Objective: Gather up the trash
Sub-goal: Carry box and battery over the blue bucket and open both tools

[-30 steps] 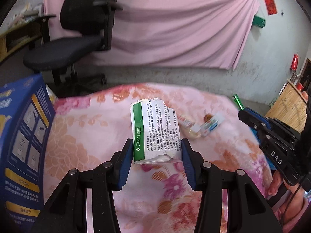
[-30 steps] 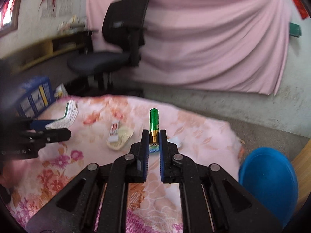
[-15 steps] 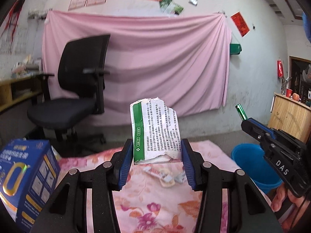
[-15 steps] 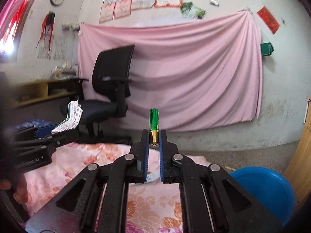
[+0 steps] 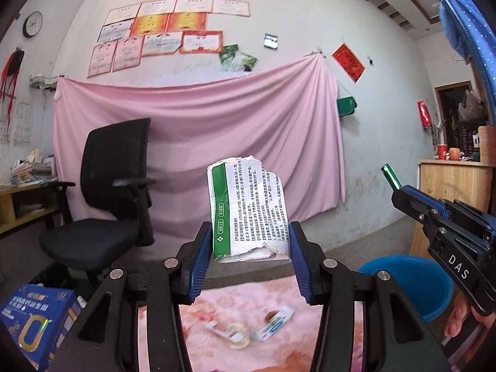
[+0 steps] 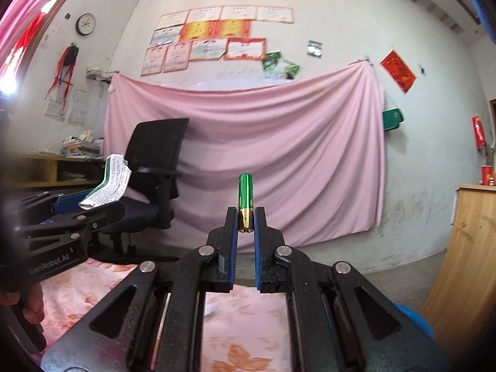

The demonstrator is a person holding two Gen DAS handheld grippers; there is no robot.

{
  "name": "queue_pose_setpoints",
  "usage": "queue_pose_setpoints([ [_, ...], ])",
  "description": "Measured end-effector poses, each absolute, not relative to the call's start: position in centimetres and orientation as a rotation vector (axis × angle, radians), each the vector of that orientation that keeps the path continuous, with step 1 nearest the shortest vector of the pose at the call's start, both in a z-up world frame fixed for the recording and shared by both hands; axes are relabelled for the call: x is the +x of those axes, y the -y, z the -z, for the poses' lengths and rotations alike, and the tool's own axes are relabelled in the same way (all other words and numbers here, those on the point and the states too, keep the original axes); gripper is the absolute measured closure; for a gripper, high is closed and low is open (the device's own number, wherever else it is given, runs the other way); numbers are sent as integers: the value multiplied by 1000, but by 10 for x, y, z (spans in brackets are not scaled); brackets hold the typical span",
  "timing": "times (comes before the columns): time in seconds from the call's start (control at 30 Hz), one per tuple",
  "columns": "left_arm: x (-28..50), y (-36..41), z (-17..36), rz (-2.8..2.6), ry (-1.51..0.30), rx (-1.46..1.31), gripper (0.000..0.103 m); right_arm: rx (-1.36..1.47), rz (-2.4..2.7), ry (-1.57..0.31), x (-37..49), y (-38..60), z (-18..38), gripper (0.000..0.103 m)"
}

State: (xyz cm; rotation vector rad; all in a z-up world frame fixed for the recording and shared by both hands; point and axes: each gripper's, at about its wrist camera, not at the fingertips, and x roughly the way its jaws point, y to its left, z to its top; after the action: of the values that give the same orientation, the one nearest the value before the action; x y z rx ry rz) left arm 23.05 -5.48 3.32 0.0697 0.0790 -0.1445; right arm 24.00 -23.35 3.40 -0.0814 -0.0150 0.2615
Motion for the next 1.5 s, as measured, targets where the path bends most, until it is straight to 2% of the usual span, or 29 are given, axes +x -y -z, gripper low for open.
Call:
queue_pose_setpoints([
  [0.47,253,182,-48,346,-86,164,60,36,-41,-46,251,340,-34,70],
  [0.63,277,223,-38,419,-192,147,60,89,13,-145,262,375,-19,70],
  [0.93,332,274,-21,512,-486,71,60,198,51,-315,283,417,11,70],
  [1.27,368,299,0,537,-693,37,60,280,46,-396,298,434,26,69],
  [1.3,368,299,1,538,-704,36,60,284,47,-403,298,434,27,69],
  [1.43,369,293,3,518,-704,21,47,282,52,-423,301,436,29,66],
  [1.5,370,289,2,509,-707,4,47,281,52,-428,302,436,29,61],
])
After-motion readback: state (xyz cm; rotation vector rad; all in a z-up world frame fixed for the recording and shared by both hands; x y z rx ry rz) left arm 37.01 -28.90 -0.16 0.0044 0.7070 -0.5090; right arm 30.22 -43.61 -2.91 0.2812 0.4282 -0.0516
